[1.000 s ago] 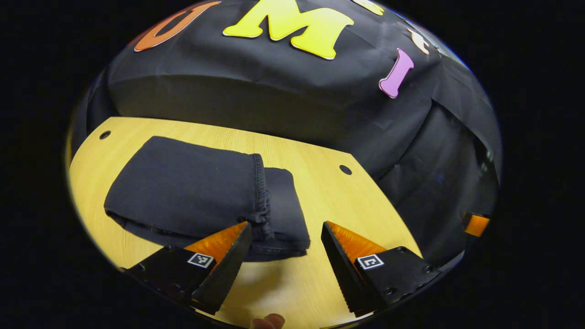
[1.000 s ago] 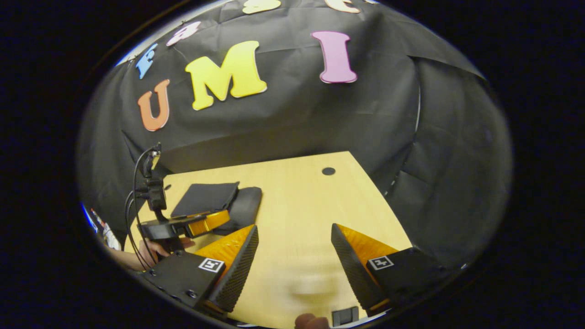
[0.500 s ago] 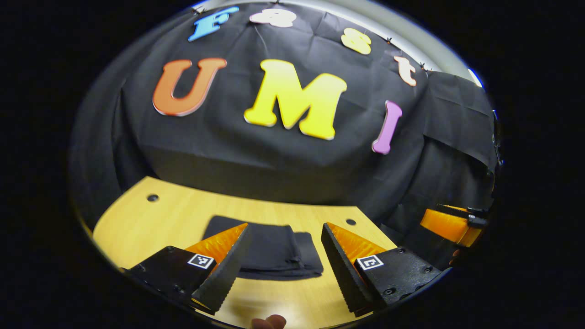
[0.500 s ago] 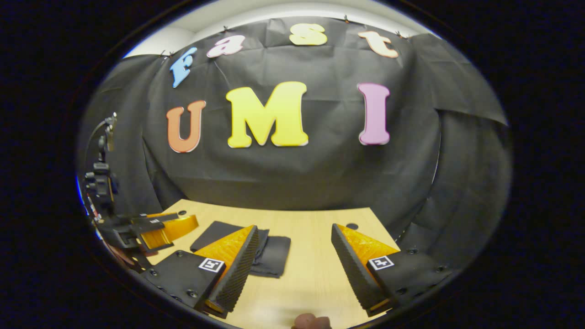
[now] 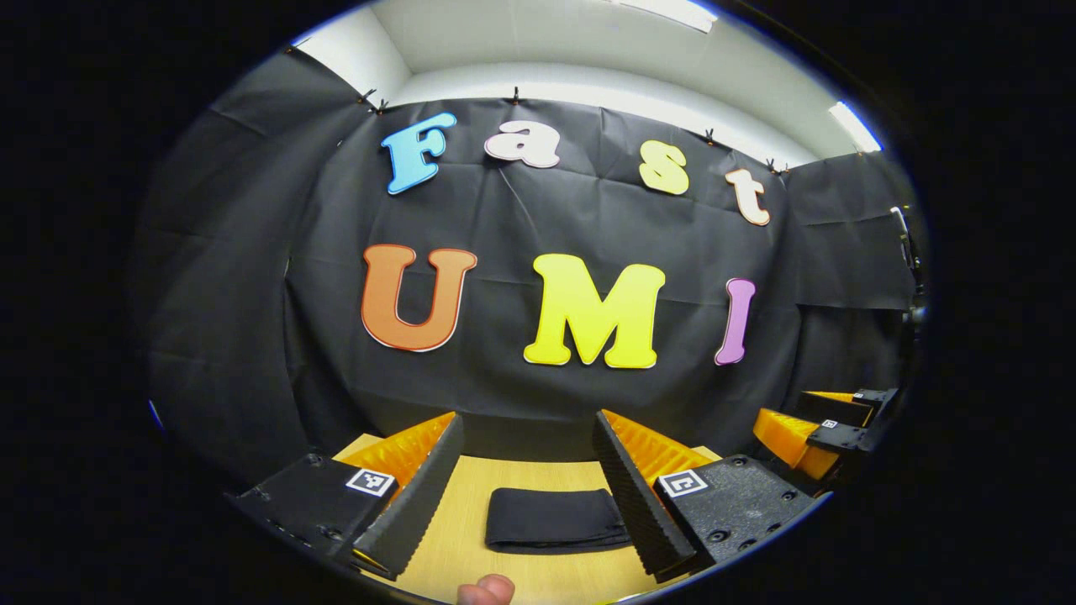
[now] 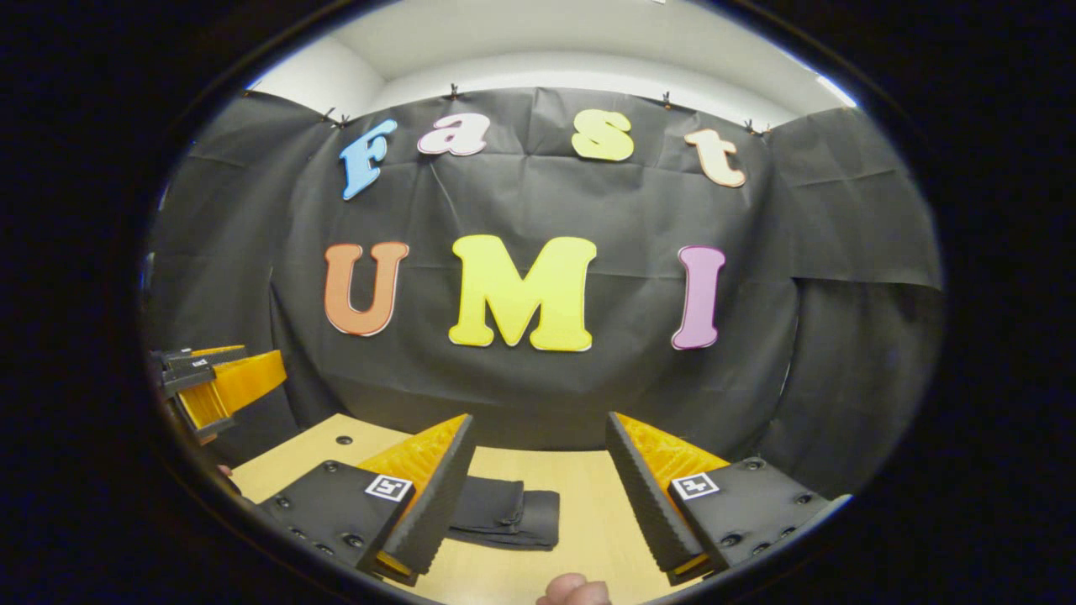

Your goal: Grasp the waist and the cuffs of the jeans and fold them to make the two legs overlap; first hold the waist and fold one-third of the jeans toward the cuffs, then hold the cuffs and fold the remaining one-third in the same direction to finish folding.

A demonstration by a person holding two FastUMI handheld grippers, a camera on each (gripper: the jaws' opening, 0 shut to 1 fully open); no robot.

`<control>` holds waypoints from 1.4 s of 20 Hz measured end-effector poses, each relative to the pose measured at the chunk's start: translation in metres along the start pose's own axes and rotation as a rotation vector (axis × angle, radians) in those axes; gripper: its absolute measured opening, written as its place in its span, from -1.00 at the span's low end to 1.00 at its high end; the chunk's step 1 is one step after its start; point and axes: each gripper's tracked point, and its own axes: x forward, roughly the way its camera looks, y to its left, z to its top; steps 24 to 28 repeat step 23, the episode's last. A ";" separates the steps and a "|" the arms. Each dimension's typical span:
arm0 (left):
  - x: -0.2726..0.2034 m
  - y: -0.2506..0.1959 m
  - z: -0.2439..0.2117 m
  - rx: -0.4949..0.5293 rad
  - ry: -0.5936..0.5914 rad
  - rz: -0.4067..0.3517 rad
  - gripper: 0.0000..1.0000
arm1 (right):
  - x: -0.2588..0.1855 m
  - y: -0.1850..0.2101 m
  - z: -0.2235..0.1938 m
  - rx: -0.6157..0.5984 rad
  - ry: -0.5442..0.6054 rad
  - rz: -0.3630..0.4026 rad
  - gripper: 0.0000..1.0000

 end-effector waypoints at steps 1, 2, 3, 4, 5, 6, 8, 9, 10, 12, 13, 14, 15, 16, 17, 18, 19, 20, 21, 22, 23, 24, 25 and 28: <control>-0.005 0.004 0.002 0.014 -0.006 0.000 0.95 | -0.006 0.006 -0.002 0.000 0.002 -0.002 0.86; -0.010 0.007 0.002 0.016 -0.005 -0.002 0.96 | -0.012 0.013 -0.004 -0.003 0.002 0.004 0.86; -0.014 0.007 0.002 0.015 -0.006 -0.011 0.85 | -0.018 0.019 -0.004 -0.010 0.002 0.010 0.86; -0.018 0.005 -0.001 0.013 0.001 -0.018 0.96 | -0.021 0.023 -0.004 -0.015 -0.001 0.018 0.86; -0.021 0.004 -0.004 0.011 0.006 -0.024 0.96 | -0.025 0.028 -0.004 -0.014 0.001 0.025 0.86; -0.024 0.004 -0.005 0.011 0.012 -0.027 0.96 | -0.026 0.033 -0.007 -0.011 0.005 0.038 0.86; -0.027 0.006 -0.004 0.016 0.012 -0.026 0.95 | -0.028 0.038 -0.012 -0.011 0.019 0.047 0.86; -0.028 0.007 -0.002 0.020 0.009 -0.024 0.95 | -0.030 0.040 -0.011 -0.008 0.020 0.052 0.92; -0.029 0.007 -0.001 0.022 0.002 -0.023 0.96 | -0.027 0.040 -0.010 -0.009 0.013 0.056 0.86; -0.028 0.009 0.001 0.022 -0.002 -0.019 0.96 | -0.025 0.036 -0.008 -0.021 0.004 0.053 0.86; -0.028 0.008 -0.001 0.020 0.003 -0.016 0.96 | -0.024 0.036 -0.009 -0.023 0.004 0.054 0.86; -0.028 0.009 0.000 0.017 0.004 -0.012 0.96 | -0.022 0.035 -0.008 -0.022 0.000 0.053 0.86; -0.027 0.010 -0.001 0.017 0.007 -0.007 1.00 | -0.020 0.033 -0.006 -0.017 -0.002 0.051 0.86; -0.028 0.012 -0.002 0.017 0.011 0.002 0.96 | -0.018 0.032 -0.007 -0.011 0.000 0.053 0.86; -0.028 0.013 -0.003 0.018 0.013 0.008 1.00 | -0.017 0.031 -0.008 -0.007 0.005 0.056 0.86; -0.029 0.013 -0.003 0.018 0.014 0.012 1.00 | -0.014 0.030 -0.009 -0.007 0.007 0.059 0.86; -0.029 0.014 -0.003 0.022 0.014 0.017 0.95 | -0.011 0.030 -0.009 -0.012 0.006 0.063 0.86; -0.028 0.016 -0.001 0.026 0.013 0.021 1.00 | -0.010 0.029 -0.009 -0.014 0.002 0.064 0.86; -0.028 0.016 0.000 0.026 0.010 0.023 1.00 | -0.010 0.030 -0.006 -0.012 -0.004 0.066 0.86; -0.028 0.017 0.000 0.025 0.012 0.025 0.96 | -0.009 0.028 -0.006 -0.008 -0.009 0.065 0.86; -0.026 0.018 -0.001 0.026 0.016 0.030 0.95 | -0.007 0.028 -0.005 -0.003 -0.010 0.067 0.86; -0.026 0.018 -0.001 0.026 0.016 0.030 0.95 | -0.007 0.028 -0.005 -0.003 -0.010 0.067 0.86; -0.026 0.018 -0.001 0.026 0.016 0.030 0.95 | -0.007 0.028 -0.005 -0.003 -0.010 0.067 0.86; -0.026 0.018 -0.001 0.026 0.016 0.030 0.95 | -0.007 0.028 -0.005 -0.003 -0.010 0.067 0.86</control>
